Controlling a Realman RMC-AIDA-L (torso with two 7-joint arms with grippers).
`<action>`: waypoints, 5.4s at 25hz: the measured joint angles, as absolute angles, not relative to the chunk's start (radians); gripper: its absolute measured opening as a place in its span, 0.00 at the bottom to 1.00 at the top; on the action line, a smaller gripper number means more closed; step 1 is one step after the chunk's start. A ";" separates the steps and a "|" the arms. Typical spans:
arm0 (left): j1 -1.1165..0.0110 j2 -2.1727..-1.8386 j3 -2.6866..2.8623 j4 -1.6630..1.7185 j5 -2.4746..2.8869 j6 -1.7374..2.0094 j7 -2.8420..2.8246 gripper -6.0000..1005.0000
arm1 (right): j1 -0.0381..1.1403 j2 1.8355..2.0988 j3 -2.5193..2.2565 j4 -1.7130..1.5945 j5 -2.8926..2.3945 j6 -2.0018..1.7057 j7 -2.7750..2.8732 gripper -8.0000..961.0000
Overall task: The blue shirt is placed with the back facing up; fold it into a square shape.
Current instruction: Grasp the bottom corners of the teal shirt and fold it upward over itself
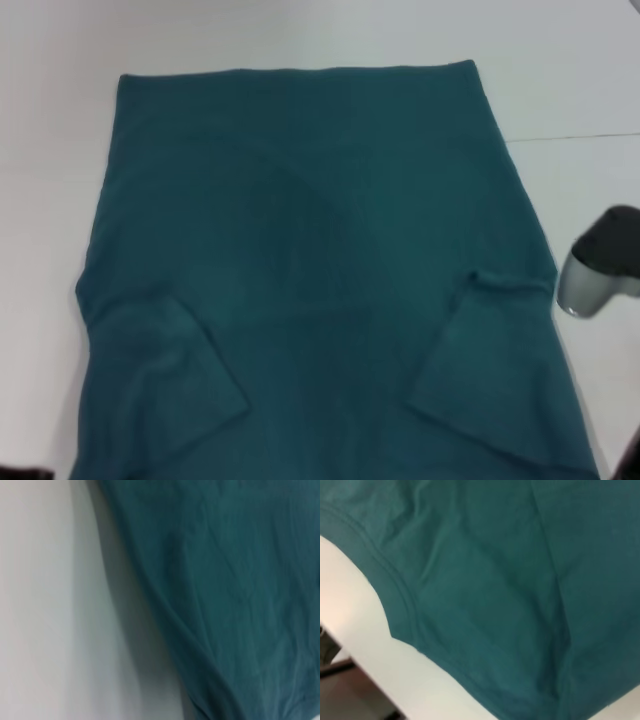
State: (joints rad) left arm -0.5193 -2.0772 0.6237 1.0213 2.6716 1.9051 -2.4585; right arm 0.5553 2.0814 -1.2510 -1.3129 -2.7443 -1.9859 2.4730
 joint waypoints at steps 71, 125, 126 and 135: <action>-0.773 -2.007 0.542 0.892 2.424 1.354 -2.241 0.03 | 0.770 2.006 -0.777 -0.953 -2.519 -1.066 2.375 0.08; -0.773 -2.062 0.759 0.757 2.434 0.825 -2.236 0.20 | 0.804 2.076 -0.941 -0.710 -2.557 -0.564 2.386 0.26; -0.773 -2.062 0.758 0.755 2.434 0.821 -2.237 0.24 | 0.804 2.076 -0.941 -0.710 -2.557 -0.564 2.386 0.31; -0.775 -2.056 0.754 0.745 2.451 0.817 -2.249 0.63 | 0.803 2.076 -0.942 -0.702 -2.552 -0.563 2.387 0.73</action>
